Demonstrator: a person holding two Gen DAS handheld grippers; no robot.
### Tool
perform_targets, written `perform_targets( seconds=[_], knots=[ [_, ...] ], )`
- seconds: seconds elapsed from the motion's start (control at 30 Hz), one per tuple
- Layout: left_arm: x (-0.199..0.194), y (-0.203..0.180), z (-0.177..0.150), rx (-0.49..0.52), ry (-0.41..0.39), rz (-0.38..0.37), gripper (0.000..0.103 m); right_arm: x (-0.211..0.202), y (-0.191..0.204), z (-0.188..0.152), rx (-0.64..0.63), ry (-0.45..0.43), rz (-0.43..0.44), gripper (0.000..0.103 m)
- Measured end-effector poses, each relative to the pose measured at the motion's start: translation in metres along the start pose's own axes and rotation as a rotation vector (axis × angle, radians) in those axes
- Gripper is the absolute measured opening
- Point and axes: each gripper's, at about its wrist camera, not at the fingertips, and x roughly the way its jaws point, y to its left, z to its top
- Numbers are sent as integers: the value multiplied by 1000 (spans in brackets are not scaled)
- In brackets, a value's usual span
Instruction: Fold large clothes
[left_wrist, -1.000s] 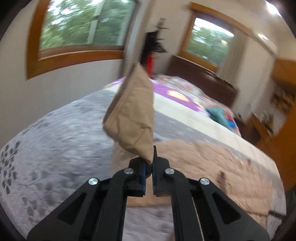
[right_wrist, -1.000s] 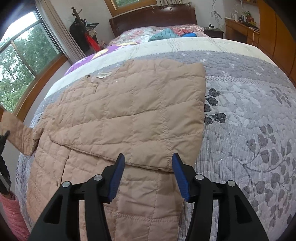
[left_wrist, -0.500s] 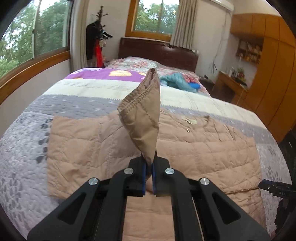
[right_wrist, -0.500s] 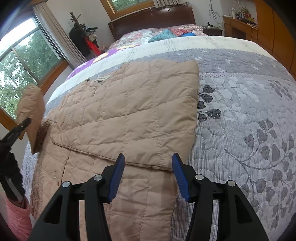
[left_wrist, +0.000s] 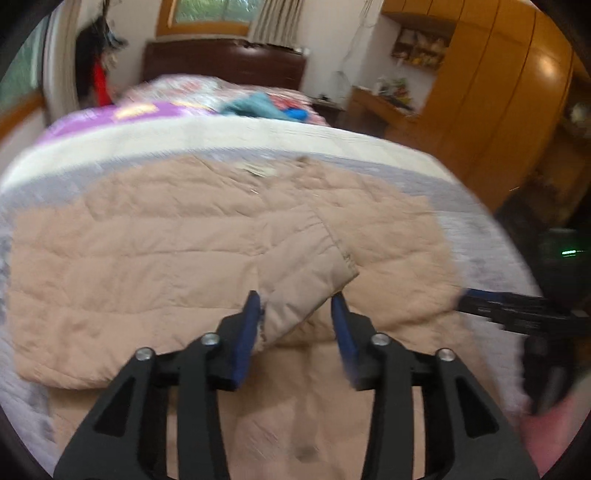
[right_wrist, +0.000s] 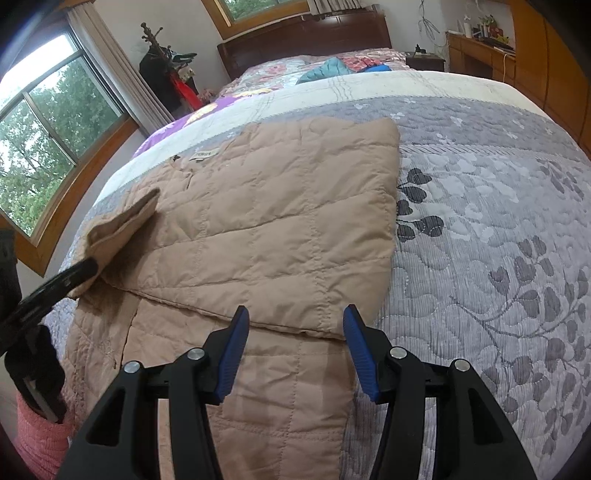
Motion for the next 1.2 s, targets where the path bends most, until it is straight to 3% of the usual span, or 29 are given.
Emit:
perform_targets(
  seconds=[0.1, 0.3, 0.4, 0.5, 0.57, 0.67, 0.9, 0.97, 1.03, 1.1, 1.2],
  knots=[
    [-20, 22, -8, -55, -6, -66, 41, -2, 11, 1, -18, 7, 35, 54],
    [-59, 66, -16, -122, -52, -85, 44, -4, 41, 8, -55, 25, 62, 54],
    [-62, 86, -12, -158, -60, 12, 44, -1, 61, 14, -79, 48, 88, 54],
    [-46, 107, -8, -179, -30, 175, 42, 5, 85, 17, -110, 79, 119, 54],
    [-33, 122, -10, -207, 9, 206, 42, 13, 101, 22, -116, 104, 142, 54],
    [-1, 144, -20, -274, 106, 144, 41, 30, 119, 29, -106, 148, 183, 54],
    [-6, 148, -23, -304, 94, 106, 42, 86, 156, 42, -68, 267, 256, 54],
    [-15, 145, -26, -291, 79, 107, 42, 97, 165, 44, -79, 283, 250, 47],
    [-23, 140, -23, -274, 58, 125, 42, 105, 169, 44, -103, 289, 217, 20],
    [-35, 138, -21, -258, 24, 151, 42, 106, 171, 43, -121, 285, 216, 9],
    [-49, 136, -14, -241, -22, 194, 42, 89, 165, 46, -129, 237, 223, 6]
  ],
)
